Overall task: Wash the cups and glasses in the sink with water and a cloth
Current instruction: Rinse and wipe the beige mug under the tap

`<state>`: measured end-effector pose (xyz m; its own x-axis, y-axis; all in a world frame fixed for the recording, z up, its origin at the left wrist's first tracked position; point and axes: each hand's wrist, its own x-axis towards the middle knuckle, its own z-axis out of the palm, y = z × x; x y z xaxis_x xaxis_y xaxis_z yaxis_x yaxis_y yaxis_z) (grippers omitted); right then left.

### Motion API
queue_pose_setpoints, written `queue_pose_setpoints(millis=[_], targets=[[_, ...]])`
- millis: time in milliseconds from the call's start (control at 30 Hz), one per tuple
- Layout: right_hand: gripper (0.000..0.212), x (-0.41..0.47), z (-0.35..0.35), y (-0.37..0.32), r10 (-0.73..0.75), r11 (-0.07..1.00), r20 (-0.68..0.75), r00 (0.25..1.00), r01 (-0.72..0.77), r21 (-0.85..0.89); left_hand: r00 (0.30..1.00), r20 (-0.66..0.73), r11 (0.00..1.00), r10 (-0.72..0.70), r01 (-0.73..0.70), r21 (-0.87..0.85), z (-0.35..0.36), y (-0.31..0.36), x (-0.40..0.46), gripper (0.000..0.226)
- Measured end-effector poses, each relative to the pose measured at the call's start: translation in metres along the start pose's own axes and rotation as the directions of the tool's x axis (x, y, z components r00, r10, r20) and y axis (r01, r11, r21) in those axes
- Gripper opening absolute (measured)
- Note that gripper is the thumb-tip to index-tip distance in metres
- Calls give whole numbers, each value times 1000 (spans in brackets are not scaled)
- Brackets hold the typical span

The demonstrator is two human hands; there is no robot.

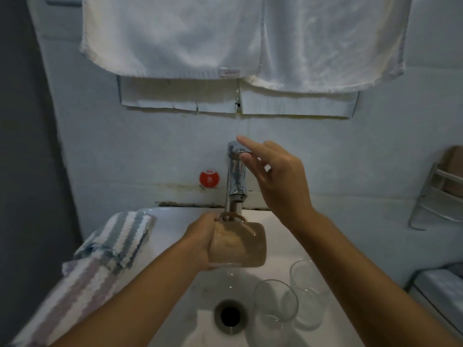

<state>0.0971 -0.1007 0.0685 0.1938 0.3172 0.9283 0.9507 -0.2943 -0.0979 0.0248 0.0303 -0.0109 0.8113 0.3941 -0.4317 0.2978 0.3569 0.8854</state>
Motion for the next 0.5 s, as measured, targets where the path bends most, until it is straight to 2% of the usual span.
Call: queue_pose_setpoints(millis=[200, 500], targets=[[35, 6, 8, 0, -110, 993, -121, 987, 103, -56, 999, 34, 999, -42, 42, -12, -2, -7, 4, 27], [36, 10, 14, -5, -81, 995, -200, 976, 68, -73, 999, -7, 999, -45, 45, 16, -9, -13, 25, 45]])
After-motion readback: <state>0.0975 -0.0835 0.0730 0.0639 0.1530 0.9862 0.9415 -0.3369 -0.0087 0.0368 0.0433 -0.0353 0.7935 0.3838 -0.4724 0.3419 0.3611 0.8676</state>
